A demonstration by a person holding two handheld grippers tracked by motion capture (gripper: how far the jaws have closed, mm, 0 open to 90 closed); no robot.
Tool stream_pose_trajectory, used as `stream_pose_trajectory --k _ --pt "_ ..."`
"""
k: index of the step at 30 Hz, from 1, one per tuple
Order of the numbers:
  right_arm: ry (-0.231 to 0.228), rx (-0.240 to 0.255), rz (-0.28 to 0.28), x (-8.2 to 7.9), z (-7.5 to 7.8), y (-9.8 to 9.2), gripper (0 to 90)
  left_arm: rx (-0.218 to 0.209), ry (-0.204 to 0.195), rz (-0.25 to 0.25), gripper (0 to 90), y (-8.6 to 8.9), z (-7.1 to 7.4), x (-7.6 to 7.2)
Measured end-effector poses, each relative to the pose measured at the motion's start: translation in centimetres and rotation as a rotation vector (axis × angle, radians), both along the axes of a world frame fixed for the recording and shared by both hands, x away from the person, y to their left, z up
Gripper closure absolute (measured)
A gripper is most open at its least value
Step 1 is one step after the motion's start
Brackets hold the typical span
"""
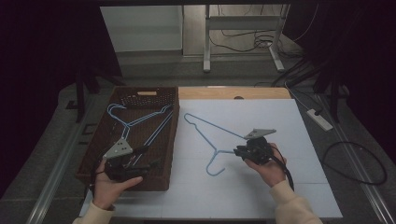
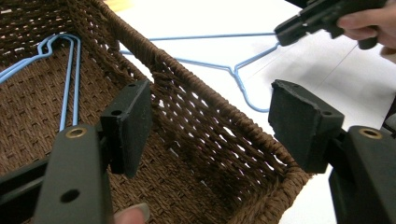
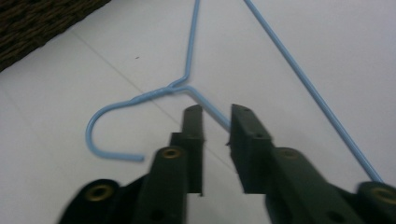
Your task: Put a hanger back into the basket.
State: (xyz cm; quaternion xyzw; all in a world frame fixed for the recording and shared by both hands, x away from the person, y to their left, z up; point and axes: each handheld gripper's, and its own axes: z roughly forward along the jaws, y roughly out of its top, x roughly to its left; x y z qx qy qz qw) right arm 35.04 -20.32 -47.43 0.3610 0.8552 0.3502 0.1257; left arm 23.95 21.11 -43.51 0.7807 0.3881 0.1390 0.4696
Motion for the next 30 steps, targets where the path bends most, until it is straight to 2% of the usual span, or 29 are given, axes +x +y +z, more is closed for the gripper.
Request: stream_pose_trajectory --k 2,7,9,15,24,27,30 --pt "0.024 -0.010 -0.010 0.8 -0.2 0.7 89.7 0.000 0.000 0.001 31.8 0.0 0.0 0.0" --pt "0.053 -0.015 0.011 1.6 -0.5 1.9 90.0 0.001 0.002 0.000 31.8 0.0 -0.1 0.0" --pt "0.076 -0.028 0.028 2.2 -1.0 2.9 90.0 0.005 0.004 -0.003 31.9 -0.1 -0.1 0.0" --pt "0.090 -0.039 0.024 3.2 -1.9 4.7 90.0 0.003 0.002 -0.002 31.8 0.0 -0.1 0.0" --pt "0.091 -0.035 0.049 3.1 -2.2 5.6 90.0 0.005 0.002 -0.004 31.9 0.0 -0.1 0.0" --pt "0.099 -0.047 0.088 2.8 -2.6 6.7 90.0 0.005 0.002 -0.004 31.9 -0.1 -0.1 0.0" --pt "0.104 -0.058 0.101 2.8 -2.9 7.7 90.0 0.007 0.004 -0.003 31.9 -0.1 -0.2 0.0"
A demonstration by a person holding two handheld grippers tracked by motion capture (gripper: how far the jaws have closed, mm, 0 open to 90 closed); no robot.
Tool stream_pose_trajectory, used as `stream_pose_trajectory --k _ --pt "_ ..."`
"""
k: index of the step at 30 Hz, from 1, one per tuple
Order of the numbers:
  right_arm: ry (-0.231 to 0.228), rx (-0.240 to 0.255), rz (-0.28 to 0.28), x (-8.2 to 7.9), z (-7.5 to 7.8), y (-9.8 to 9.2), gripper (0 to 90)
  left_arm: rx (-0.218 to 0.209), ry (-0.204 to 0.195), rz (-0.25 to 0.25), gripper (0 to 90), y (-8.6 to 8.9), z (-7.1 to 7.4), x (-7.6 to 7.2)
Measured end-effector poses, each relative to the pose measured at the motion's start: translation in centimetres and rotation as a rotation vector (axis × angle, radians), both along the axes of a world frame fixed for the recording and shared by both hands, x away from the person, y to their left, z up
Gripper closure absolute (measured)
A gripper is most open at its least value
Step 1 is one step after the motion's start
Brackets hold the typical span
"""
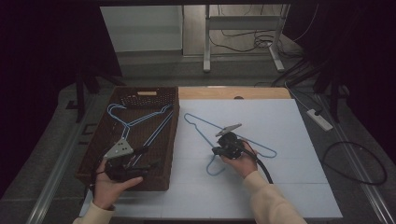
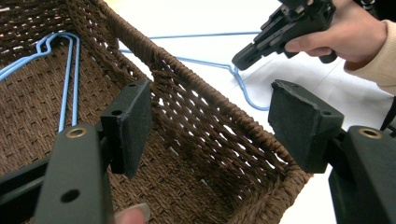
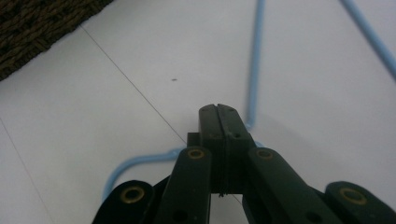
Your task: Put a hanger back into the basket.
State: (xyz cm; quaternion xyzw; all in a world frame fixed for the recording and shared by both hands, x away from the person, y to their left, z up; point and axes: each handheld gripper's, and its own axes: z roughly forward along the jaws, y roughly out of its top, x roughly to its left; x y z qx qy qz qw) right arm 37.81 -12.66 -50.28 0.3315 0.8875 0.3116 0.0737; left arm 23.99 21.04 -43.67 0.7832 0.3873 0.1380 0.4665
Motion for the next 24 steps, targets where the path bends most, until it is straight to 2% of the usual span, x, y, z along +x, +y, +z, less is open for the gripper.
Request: stream_pose_trajectory --k 4,8,9,11,16,21,24 --pt "0.018 -0.046 -0.007 0.4 -0.9 1.5 90.0 -0.001 -0.001 -0.001 31.9 0.0 0.0 0.0" --pt "0.013 -0.076 -0.008 0.0 -1.1 1.6 90.0 -0.004 -0.003 -0.001 31.9 0.2 0.1 0.0" --pt "0.013 -0.099 -0.008 -0.2 -0.9 1.5 90.0 -0.004 -0.002 0.000 31.9 0.2 0.0 0.0" --pt "0.012 -0.105 -0.006 -0.2 -0.9 1.4 90.0 -0.001 0.000 -0.001 31.9 0.1 0.0 0.0" --pt "0.015 -0.149 -0.012 -0.8 -0.7 0.6 90.0 0.000 -0.001 -0.002 31.8 0.0 0.1 -0.1" --pt "0.043 -0.192 -0.003 -1.9 -0.3 -1.0 90.0 0.003 0.004 -0.001 31.8 0.0 -0.1 0.0" --pt "0.047 -0.192 0.003 -2.3 -0.3 -1.7 90.0 0.002 0.002 -0.001 31.8 0.0 0.0 0.0"
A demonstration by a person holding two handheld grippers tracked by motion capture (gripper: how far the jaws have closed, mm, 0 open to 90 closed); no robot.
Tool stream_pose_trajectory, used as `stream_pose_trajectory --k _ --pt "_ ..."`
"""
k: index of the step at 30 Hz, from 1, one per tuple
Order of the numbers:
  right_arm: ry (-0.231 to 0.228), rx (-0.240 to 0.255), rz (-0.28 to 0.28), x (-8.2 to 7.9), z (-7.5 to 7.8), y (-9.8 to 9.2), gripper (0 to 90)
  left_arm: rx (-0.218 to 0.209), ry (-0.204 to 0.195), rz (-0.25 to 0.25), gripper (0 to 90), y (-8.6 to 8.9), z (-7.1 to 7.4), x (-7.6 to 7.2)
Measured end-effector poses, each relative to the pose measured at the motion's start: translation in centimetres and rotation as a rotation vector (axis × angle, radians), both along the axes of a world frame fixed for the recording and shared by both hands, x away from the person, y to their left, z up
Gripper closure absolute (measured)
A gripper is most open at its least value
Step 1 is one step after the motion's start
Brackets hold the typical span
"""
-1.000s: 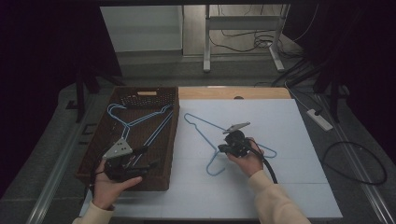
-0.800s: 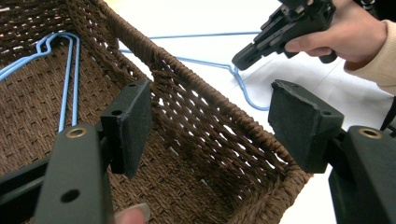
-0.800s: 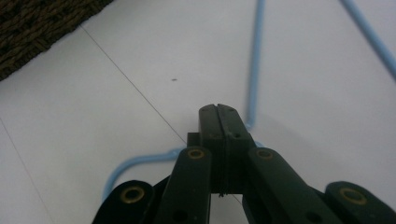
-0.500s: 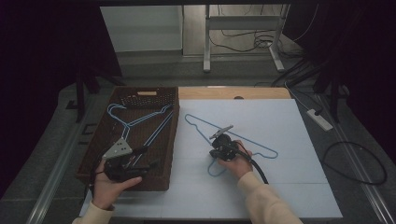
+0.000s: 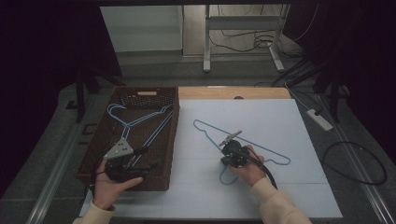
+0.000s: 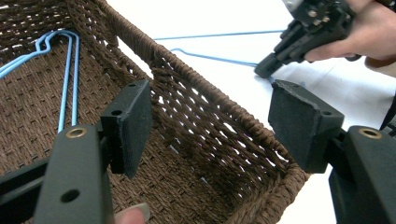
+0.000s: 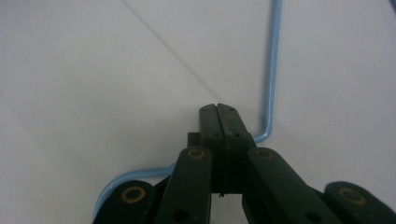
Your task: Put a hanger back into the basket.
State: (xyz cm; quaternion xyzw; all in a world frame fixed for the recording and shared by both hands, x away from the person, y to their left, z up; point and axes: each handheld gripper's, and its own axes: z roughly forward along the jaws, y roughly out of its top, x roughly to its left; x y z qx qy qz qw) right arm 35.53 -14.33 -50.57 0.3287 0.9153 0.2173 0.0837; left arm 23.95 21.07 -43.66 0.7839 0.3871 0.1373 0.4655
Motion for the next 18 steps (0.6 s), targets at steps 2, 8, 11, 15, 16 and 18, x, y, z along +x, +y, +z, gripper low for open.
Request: stream_pose_trajectory --k 2,8,11,15,16,18 --pt "0.008 0.000 0.002 -0.6 0.1 -0.9 90.0 -0.002 -0.001 0.000 31.8 0.0 0.1 0.0" --pt "0.023 0.010 0.003 -2.4 0.2 -3.5 90.0 0.000 0.002 0.001 31.8 0.0 0.0 0.0" --pt "0.031 0.016 0.003 -3.2 0.2 -4.6 90.0 0.000 0.002 0.002 31.8 0.0 0.0 0.0" --pt "0.035 0.018 0.006 -3.9 0.3 -5.7 90.0 0.000 0.000 0.002 31.8 0.0 0.0 0.0" --pt "0.035 0.018 0.005 -4.0 0.3 -5.9 90.0 0.000 0.000 0.002 31.8 0.0 0.0 0.0" --pt "0.033 0.019 0.003 -4.3 0.3 -6.3 90.0 -0.001 0.002 0.004 31.8 0.1 0.0 0.0"
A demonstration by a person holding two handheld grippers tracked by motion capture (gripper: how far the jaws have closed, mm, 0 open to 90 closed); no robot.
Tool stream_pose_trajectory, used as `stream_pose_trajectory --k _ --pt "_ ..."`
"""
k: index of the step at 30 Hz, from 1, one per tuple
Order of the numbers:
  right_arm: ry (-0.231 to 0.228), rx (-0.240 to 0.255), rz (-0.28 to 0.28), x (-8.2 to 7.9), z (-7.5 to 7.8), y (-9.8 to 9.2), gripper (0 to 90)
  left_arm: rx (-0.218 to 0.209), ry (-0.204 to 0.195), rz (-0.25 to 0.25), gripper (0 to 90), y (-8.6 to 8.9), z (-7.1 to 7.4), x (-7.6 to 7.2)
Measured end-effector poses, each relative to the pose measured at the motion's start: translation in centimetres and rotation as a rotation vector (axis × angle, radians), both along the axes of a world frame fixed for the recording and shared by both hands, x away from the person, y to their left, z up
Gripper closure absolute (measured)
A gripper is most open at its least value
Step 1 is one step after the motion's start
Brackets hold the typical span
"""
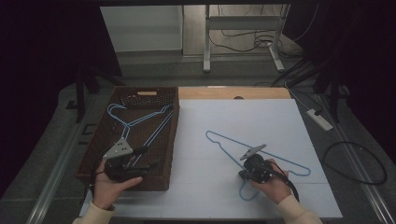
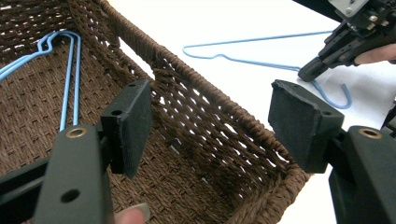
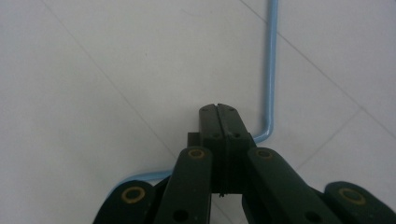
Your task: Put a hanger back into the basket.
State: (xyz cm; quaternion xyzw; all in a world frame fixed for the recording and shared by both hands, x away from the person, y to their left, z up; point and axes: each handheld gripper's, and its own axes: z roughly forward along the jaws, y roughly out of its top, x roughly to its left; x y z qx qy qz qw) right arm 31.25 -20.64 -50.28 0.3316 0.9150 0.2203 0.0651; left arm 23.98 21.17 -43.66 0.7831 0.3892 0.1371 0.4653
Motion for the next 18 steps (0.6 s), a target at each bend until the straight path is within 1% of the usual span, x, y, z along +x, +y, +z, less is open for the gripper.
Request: stream_pose_trajectory --k 9,12,13,15,16,18 --pt "0.002 -0.002 -0.002 -0.2 0.0 -0.2 90.0 0.000 -0.003 -0.001 31.8 0.0 0.1 0.0" --pt "0.001 0.013 -0.004 0.0 0.2 -0.2 90.0 0.000 -0.002 0.000 31.9 0.0 0.0 0.0" --pt "-0.008 0.026 -0.011 0.3 0.4 -0.2 90.0 0.000 -0.001 0.000 31.9 0.0 0.0 0.0" --pt "-0.037 0.054 -0.033 1.3 1.1 0.1 90.0 0.000 -0.002 -0.001 31.9 0.0 0.0 0.0" --pt "-0.041 0.067 -0.040 1.7 1.3 0.3 90.0 0.001 -0.003 -0.001 31.9 -0.1 0.0 0.0" --pt "-0.049 0.089 -0.061 3.2 1.7 1.0 90.0 0.002 -0.003 -0.004 31.9 -0.1 0.1 0.0"
